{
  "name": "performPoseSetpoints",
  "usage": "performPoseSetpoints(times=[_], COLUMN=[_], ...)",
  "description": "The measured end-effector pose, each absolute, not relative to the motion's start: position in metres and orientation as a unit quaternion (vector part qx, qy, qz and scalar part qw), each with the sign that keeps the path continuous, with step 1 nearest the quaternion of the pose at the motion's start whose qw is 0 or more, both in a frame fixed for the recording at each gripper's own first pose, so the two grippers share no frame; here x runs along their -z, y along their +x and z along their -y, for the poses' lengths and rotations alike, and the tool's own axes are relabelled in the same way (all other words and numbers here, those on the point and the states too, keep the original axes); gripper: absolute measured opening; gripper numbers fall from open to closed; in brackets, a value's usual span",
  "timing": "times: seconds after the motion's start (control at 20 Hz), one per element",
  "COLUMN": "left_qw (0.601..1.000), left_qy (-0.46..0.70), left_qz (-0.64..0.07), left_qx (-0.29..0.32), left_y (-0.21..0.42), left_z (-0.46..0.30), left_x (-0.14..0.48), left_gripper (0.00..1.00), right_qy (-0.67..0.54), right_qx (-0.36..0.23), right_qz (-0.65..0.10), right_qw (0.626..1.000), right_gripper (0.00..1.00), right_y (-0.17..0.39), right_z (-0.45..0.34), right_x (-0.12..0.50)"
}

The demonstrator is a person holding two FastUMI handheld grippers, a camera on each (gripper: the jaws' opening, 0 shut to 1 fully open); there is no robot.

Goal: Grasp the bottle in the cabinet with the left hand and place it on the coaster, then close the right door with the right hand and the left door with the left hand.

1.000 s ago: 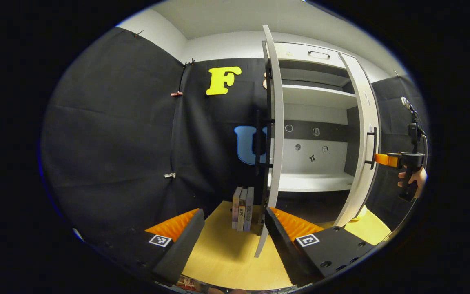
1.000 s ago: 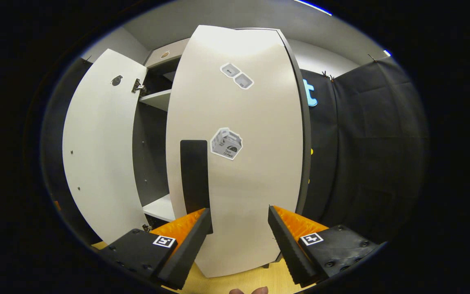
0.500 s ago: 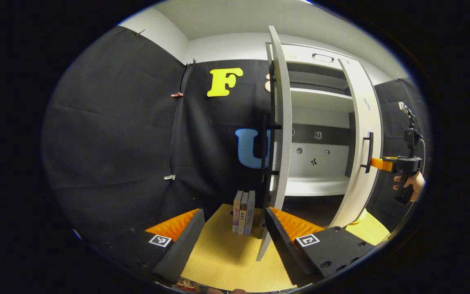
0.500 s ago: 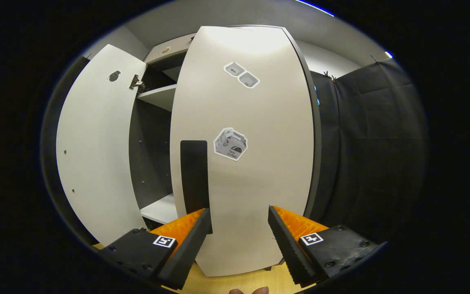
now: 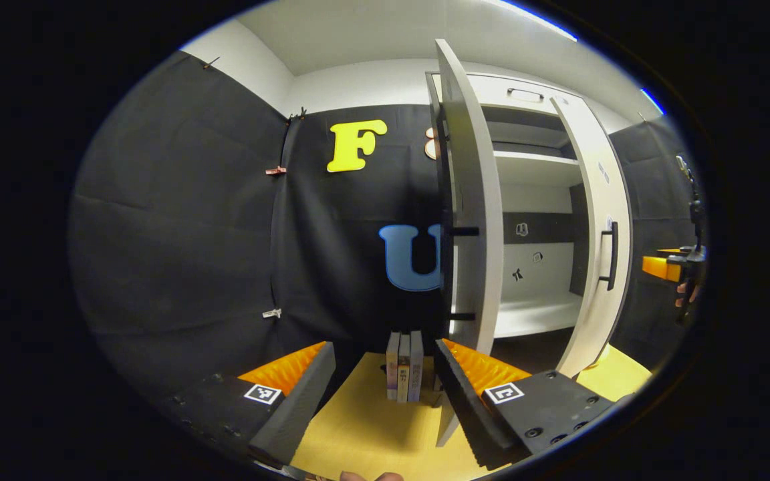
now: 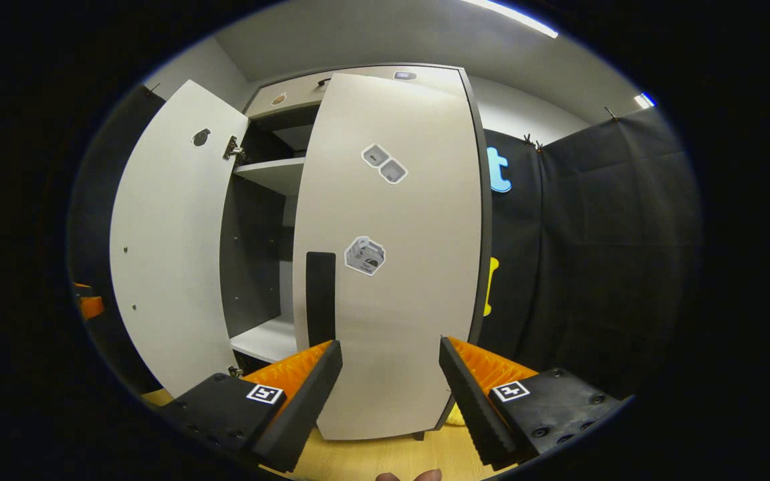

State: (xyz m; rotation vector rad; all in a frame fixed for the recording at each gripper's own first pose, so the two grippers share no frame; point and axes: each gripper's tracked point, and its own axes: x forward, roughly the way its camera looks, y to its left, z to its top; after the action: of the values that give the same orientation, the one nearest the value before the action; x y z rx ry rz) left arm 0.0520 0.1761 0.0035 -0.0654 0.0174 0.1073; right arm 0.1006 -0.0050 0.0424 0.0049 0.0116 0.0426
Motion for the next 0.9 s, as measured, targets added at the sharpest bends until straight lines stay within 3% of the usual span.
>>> performPoseSetpoints(times=[0.45, 0.9], left_qw=[0.999, 0.999], left_qy=[-0.035, -0.037], left_qz=[-0.01, -0.019], left_qx=[-0.026, -0.014], left_y=[0.115, 0.112], left_z=[-0.184, -0.163], left_x=[-0.003, -0.004], left_gripper=[0.92, 0.94], right_qy=[-0.01, 0.006], right_qx=[0.054, 0.075], right_qz=[-0.01, -0.012], right_qw=[0.998, 0.997], right_gripper=[0.97, 0.97], right_y=[0.045, 0.026], right_z=[0.057, 0.085], right_x=[-0.046, -0.043])
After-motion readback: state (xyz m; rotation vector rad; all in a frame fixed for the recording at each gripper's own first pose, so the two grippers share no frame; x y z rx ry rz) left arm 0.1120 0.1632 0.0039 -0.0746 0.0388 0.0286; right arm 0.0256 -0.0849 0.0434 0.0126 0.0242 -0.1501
